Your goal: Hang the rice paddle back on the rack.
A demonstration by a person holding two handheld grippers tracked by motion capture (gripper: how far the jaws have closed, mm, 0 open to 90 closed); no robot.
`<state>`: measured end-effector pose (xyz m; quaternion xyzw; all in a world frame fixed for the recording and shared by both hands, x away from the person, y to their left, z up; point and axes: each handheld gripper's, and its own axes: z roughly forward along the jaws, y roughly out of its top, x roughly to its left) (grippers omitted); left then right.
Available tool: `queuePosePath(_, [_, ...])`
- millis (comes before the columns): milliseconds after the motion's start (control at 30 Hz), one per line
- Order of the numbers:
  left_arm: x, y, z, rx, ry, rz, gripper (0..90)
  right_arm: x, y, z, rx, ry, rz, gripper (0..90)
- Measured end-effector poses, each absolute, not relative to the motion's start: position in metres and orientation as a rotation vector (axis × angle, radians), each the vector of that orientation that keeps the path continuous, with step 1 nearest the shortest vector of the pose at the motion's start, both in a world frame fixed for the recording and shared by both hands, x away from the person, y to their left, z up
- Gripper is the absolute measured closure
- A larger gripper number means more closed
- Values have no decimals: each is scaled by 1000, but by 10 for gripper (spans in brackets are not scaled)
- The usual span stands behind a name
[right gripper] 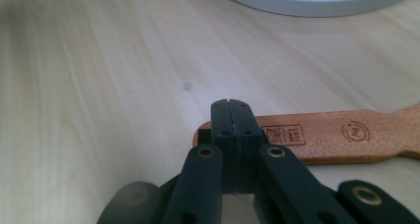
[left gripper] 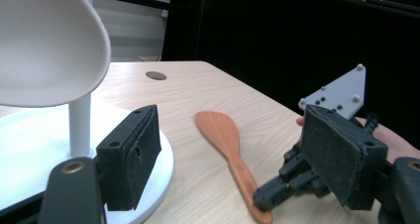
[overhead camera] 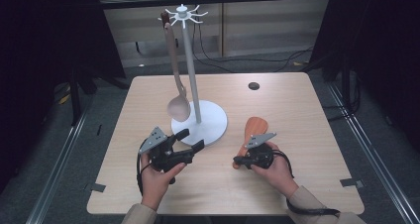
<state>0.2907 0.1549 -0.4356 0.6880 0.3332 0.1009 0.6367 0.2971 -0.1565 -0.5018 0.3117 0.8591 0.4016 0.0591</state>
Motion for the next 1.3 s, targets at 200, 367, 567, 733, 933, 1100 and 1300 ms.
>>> queuePosePath(200, [291, 157, -436, 1570, 759, 225, 234, 290, -132, -502, 878, 2659, 1254, 900])
queuePosePath(367, [289, 160, -438, 1572, 783, 223, 233, 291, -118, -505, 850, 2679, 1306, 900])
queuePosePath(567, [290, 163, -440, 1562, 799, 227, 233, 296, -105, -506, 820, 2690, 1313, 900])
queuePosePath(733, [290, 165, -441, 1568, 794, 225, 233, 307, -115, -498, 823, 2636, 1340, 578])
queuePosePath(933, [290, 168, -443, 1571, 808, 227, 233, 319, -133, -503, 761, 2604, 1215, 223])
queuePosePath(1100, [290, 168, -442, 1561, 812, 225, 233, 325, -134, -509, 706, 2597, 1217, 106])
queuePosePath(1300, [291, 169, -443, 1561, 816, 224, 232, 325, -124, -509, 542, 2642, 1177, 104])
